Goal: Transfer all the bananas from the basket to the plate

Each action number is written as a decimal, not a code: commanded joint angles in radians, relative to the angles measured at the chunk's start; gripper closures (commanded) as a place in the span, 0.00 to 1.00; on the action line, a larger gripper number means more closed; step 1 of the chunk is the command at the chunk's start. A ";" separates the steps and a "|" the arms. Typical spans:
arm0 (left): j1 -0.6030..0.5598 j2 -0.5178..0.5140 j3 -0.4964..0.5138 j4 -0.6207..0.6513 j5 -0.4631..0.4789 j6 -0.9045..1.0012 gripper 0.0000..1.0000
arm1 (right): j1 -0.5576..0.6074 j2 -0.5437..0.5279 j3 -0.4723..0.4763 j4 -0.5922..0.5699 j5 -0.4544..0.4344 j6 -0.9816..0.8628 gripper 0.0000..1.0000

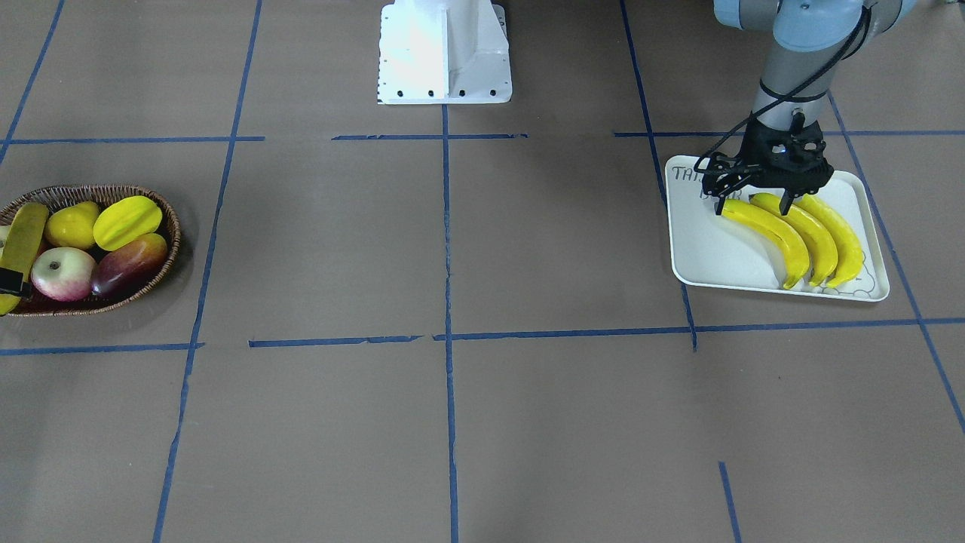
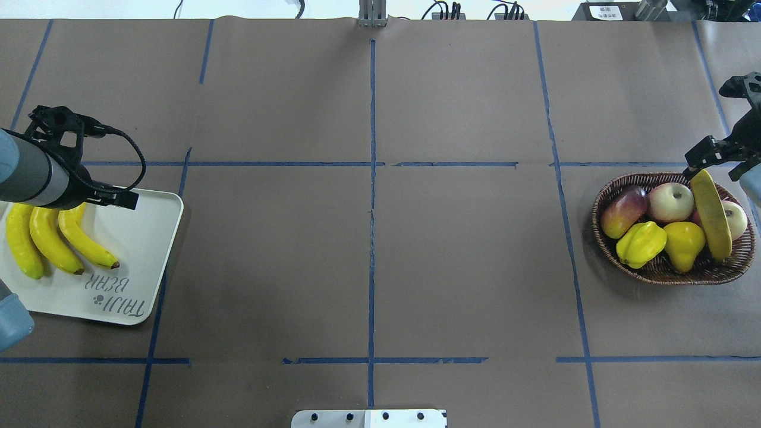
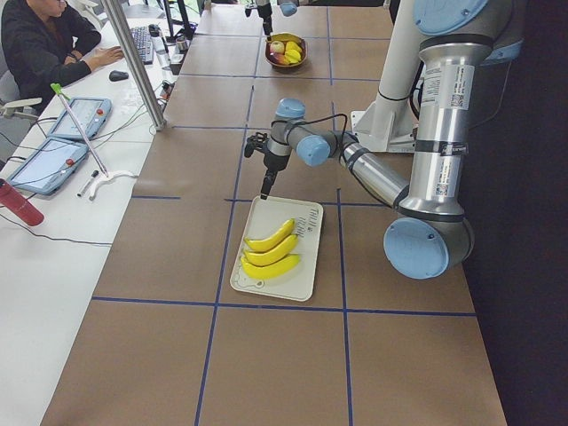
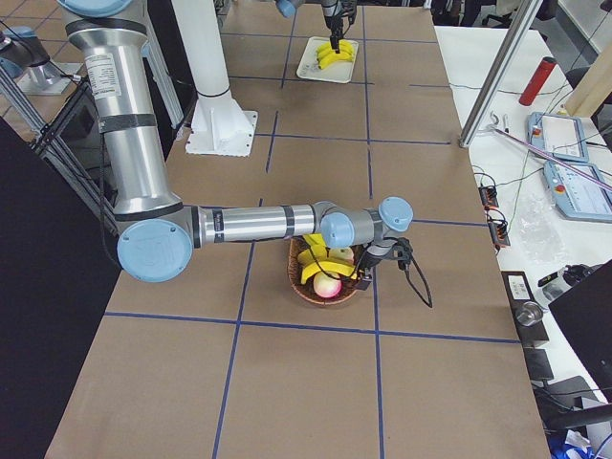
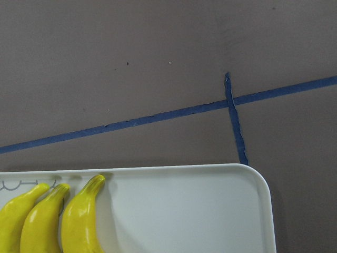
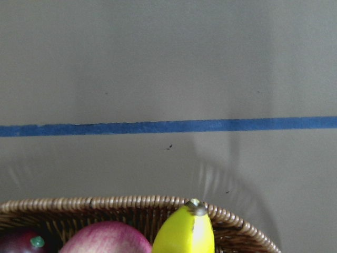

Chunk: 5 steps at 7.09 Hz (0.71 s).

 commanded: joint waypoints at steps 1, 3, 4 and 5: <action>0.001 0.000 -0.001 0.000 0.001 0.000 0.00 | -0.006 -0.002 -0.001 -0.001 0.001 0.003 0.01; 0.001 0.000 -0.001 0.000 0.003 0.002 0.00 | -0.026 -0.002 -0.001 -0.001 0.001 0.003 0.01; 0.001 0.000 -0.001 0.000 0.003 0.002 0.00 | -0.029 -0.002 -0.001 -0.001 0.001 0.003 0.02; 0.001 0.000 -0.001 0.000 0.003 0.002 0.00 | -0.027 -0.004 -0.002 0.000 0.001 0.000 0.33</action>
